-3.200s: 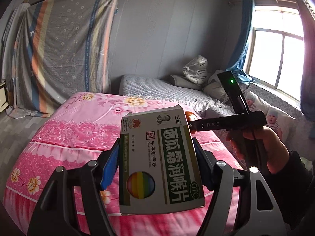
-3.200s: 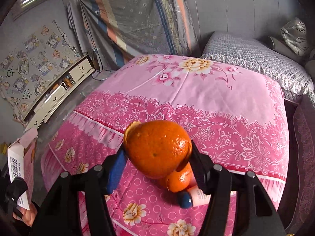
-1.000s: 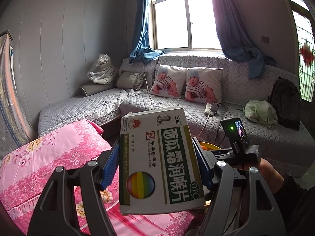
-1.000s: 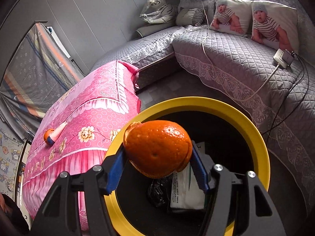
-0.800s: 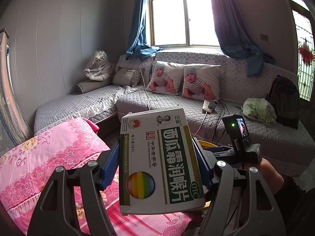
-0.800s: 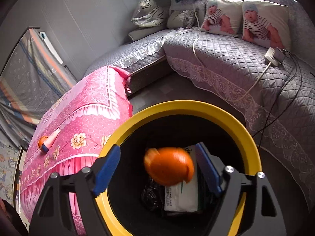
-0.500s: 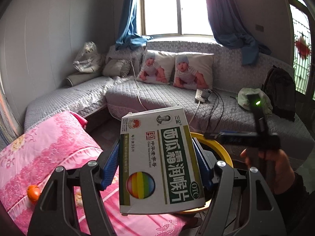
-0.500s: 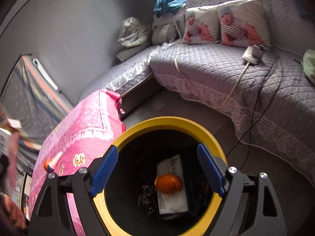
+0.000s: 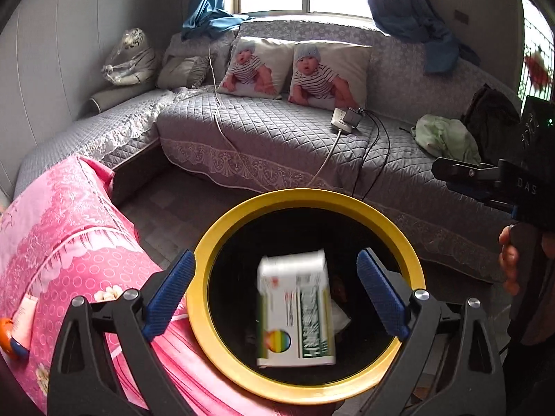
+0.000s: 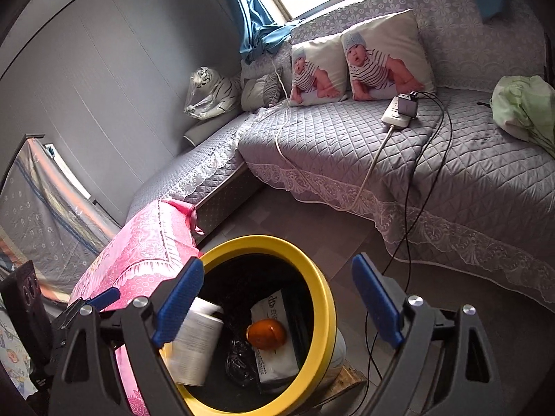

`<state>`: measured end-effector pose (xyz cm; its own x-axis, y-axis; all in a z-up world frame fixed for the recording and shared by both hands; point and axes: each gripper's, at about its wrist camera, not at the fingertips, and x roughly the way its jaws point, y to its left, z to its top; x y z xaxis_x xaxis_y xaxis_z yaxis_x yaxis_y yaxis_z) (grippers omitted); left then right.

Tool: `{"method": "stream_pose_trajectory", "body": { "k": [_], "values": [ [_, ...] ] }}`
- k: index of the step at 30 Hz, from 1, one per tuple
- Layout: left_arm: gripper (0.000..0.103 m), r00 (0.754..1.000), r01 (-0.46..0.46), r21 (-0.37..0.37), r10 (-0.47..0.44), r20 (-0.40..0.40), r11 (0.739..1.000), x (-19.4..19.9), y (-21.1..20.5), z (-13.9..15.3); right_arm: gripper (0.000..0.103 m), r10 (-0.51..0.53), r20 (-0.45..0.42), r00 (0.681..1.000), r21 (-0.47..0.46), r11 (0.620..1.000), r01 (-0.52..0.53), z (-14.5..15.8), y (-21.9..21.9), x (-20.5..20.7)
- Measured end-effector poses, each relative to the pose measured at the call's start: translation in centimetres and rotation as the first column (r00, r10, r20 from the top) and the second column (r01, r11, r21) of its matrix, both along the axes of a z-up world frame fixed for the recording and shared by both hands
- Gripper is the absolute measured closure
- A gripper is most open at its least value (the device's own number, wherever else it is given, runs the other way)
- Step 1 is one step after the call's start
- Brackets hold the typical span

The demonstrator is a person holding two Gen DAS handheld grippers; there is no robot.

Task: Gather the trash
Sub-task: 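Open the left gripper over the bin to drop the medicine box, then move the left gripper back over the bed toward the remaining tangerine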

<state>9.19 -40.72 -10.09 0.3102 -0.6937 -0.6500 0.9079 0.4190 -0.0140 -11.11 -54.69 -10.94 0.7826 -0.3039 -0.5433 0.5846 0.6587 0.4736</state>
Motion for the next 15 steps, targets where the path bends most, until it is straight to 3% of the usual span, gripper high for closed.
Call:
{"method": "stream_pose_trajectory", "body": {
  "k": [8,11,15],
  "values": [
    [0.012,0.984,-0.169,-0.068,0.172,0.048,0.983,4.9,6.7,1.6,0.019,0.102,-0.001,0.995,-0.003,0.995,-0.102,0.2,2.4,3.3],
    [0.012,0.961,-0.266,-0.090,0.272,0.059,0.960,7.8,10.7,2.6,0.019,0.161,-0.011,0.987,-0.011,0.987,-0.161,0.5,4.0,5.2],
    [0.012,0.911,-0.403,-0.111,0.410,0.052,0.909,11.7,17.6,3.4,0.019,0.238,-0.031,0.971,-0.019,0.971,-0.238,0.8,6.3,7.9]
  ]
}}
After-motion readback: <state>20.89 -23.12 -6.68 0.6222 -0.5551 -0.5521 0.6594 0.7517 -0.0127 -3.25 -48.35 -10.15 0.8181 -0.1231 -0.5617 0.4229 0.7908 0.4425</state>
